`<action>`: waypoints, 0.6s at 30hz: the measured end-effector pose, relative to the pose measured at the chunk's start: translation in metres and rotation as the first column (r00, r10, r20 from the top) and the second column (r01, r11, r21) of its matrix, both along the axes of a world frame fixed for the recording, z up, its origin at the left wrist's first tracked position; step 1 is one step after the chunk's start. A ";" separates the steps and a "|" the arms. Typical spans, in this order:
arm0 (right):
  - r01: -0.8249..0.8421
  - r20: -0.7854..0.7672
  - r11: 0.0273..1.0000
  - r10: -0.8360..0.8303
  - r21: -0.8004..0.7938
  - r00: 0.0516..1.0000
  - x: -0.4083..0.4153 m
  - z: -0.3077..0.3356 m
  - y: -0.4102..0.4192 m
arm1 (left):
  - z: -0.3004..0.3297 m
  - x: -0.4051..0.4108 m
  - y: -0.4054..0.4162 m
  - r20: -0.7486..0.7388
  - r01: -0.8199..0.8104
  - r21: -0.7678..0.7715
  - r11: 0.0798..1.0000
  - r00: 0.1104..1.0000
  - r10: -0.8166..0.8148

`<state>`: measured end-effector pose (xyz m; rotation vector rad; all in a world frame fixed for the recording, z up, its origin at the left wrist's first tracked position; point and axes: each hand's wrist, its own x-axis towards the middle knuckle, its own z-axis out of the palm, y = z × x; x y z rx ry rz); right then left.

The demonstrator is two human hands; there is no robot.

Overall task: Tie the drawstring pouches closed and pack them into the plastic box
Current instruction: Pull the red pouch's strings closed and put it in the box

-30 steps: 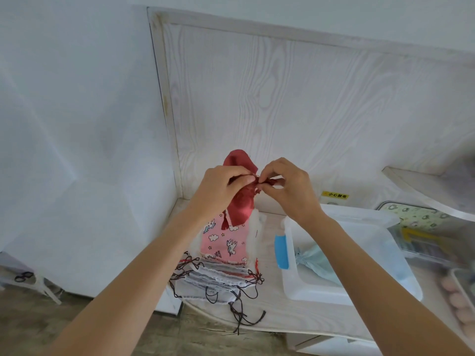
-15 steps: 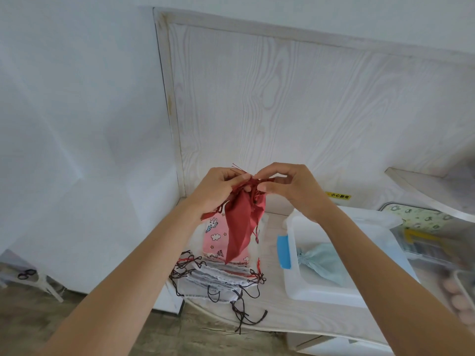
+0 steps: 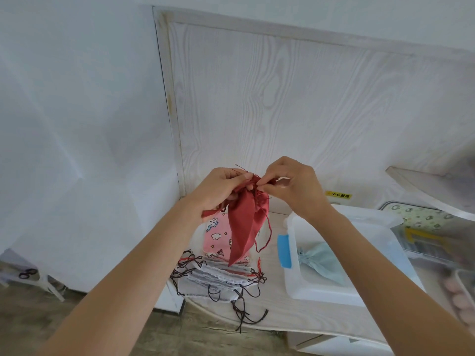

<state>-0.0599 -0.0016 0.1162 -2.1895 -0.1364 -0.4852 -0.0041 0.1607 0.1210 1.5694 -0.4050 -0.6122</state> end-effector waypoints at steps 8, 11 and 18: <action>0.135 0.334 0.937 -0.021 -0.322 0.942 0.002 -0.019 0.002 | -0.006 0.001 -0.006 -0.284 -0.044 -0.205 0.978 0.959 -0.016; 0.127 0.337 0.942 -0.016 -0.311 0.941 0.000 -0.024 0.003 | -0.014 0.004 -0.007 -0.341 -0.071 -0.222 0.972 0.940 -0.009; 0.115 0.367 0.956 -0.009 -0.268 0.930 -0.003 -0.025 0.006 | -0.014 0.007 0.001 -0.173 0.116 -0.057 0.992 0.977 -0.124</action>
